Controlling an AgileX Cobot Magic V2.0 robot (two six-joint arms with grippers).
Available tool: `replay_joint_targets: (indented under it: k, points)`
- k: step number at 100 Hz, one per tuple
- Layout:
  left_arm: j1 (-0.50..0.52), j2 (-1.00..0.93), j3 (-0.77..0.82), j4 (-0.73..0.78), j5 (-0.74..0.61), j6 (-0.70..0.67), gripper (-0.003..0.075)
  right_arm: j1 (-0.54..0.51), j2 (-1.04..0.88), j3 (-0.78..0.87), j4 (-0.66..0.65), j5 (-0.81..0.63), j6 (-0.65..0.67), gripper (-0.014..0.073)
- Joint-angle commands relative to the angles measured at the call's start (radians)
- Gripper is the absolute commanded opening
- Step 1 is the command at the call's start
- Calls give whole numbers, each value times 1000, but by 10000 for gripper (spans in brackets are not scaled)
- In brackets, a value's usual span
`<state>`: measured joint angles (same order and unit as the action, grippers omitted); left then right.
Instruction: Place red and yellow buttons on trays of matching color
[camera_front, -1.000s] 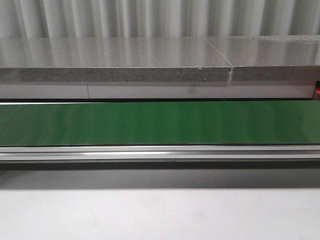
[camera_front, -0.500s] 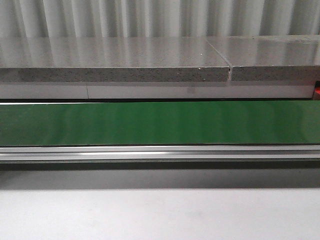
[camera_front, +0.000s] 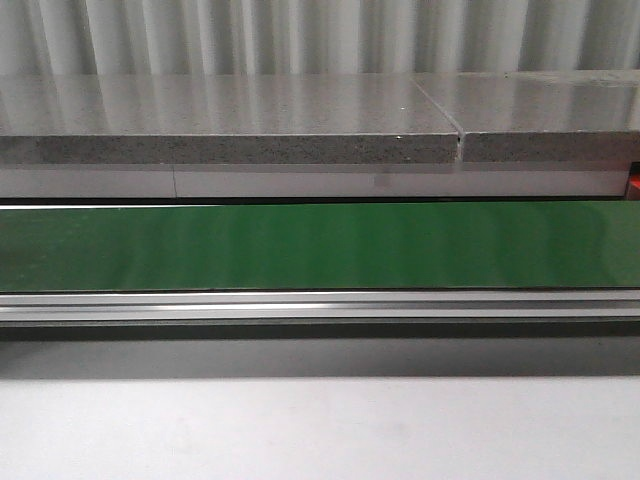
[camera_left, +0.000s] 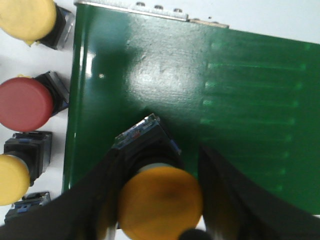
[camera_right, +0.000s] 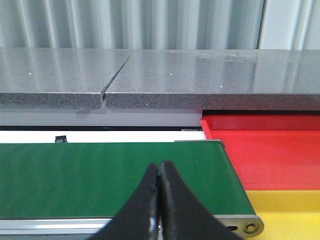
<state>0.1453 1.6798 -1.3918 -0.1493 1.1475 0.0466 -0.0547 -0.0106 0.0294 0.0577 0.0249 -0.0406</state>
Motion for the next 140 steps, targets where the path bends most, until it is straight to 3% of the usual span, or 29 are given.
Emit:
replay_joint_targets:
  k: [1,14,28,35,62,84,111,140]
  points:
    - [-7,-27,-31,-12,1,-2,138,-6,-20,-19,-2,-79,-10,-102]
    - [-7,-27,-31,-12,-4,-1,216,-6,-20,-19,-2,-79,-10,-102]
    - [-7,-27,-31,-12,-6,-1,459,-6,-20,-19,-2,-79,-10,-102]
    - [-7,-27,-31,-12,-15,-1,505,-6,-20,-19,-2,-79,-10,-102]
    - [2,-27,-128,-12,-9,-11,502,-6,-20,-19,-2,-79,-10,-102]
    - [75,-27,-181,-12,29,-35,502,-6,-20,-19,-2,-79,-10,-102]
    - [200,-27,-172,-12,124,-57,501,-6,-20,-19,-2,-79,-10,-102]
    - [221,-61,-34,25,120,-47,501,-6,-20,-19,-2,-79,-10,-102]
